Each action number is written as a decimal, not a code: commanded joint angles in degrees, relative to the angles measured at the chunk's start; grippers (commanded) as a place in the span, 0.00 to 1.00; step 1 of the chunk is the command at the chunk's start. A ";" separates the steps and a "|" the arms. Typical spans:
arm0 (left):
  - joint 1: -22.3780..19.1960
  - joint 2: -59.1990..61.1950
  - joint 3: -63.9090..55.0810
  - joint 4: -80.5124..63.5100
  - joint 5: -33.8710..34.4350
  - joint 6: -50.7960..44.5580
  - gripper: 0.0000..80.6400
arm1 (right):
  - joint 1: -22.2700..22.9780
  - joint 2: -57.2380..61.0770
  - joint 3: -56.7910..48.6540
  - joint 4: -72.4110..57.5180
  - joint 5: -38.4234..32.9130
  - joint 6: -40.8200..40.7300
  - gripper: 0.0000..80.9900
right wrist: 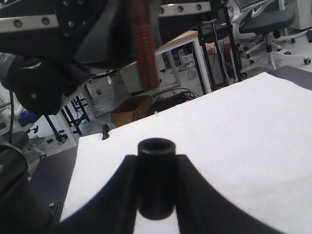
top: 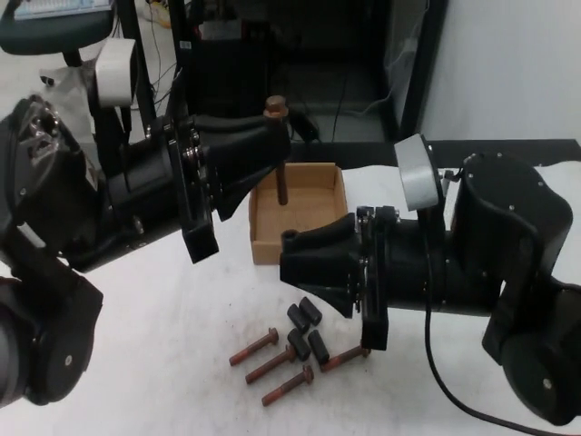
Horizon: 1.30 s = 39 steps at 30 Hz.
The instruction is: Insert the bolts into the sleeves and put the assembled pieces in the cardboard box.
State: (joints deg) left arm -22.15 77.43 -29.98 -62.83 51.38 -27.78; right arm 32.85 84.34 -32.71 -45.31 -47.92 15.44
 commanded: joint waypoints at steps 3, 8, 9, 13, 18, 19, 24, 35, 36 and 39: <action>-0.28 0.11 -0.09 -1.03 1.16 2.15 0.00 | 0.30 0.13 -0.20 -1.68 0.01 0.08 0.01; -0.28 0.11 -0.09 -1.03 2.33 2.25 0.00 | 0.26 0.13 -0.20 -4.30 0.01 1.88 0.01; -0.28 0.11 -0.09 -1.03 2.32 2.25 0.00 | 0.26 0.13 -0.20 -5.27 0.17 2.61 0.01; -0.28 0.11 -0.09 -1.03 2.32 2.25 0.00 | 0.04 0.13 -0.20 -8.16 2.22 4.13 0.01; -0.28 0.11 -0.09 -1.03 2.32 2.25 0.00 | -0.27 0.13 -0.30 -7.98 2.67 4.33 0.01; -0.28 0.11 -0.09 -1.03 2.32 2.25 0.00 | -0.27 0.13 -0.30 -7.98 2.67 4.33 0.01; -0.28 0.11 -0.09 -1.03 2.32 2.25 0.00 | -0.27 0.13 -0.30 -7.78 2.67 4.32 0.01; -0.99 0.11 -0.09 -1.03 2.32 1.62 0.00 | -0.27 0.47 -0.30 -6.77 4.74 4.21 0.01; -1.46 0.11 -0.09 -1.03 2.32 1.62 0.00 | -0.27 0.47 -0.30 -6.63 4.72 4.21 0.01; -2.22 0.11 -0.09 -1.03 2.32 1.62 0.00 | -0.27 0.47 -0.30 -6.41 4.72 4.21 0.01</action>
State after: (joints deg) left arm -24.03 77.75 -29.90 -63.04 52.86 -25.71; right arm 32.93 84.98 -32.71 -51.21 -44.03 19.55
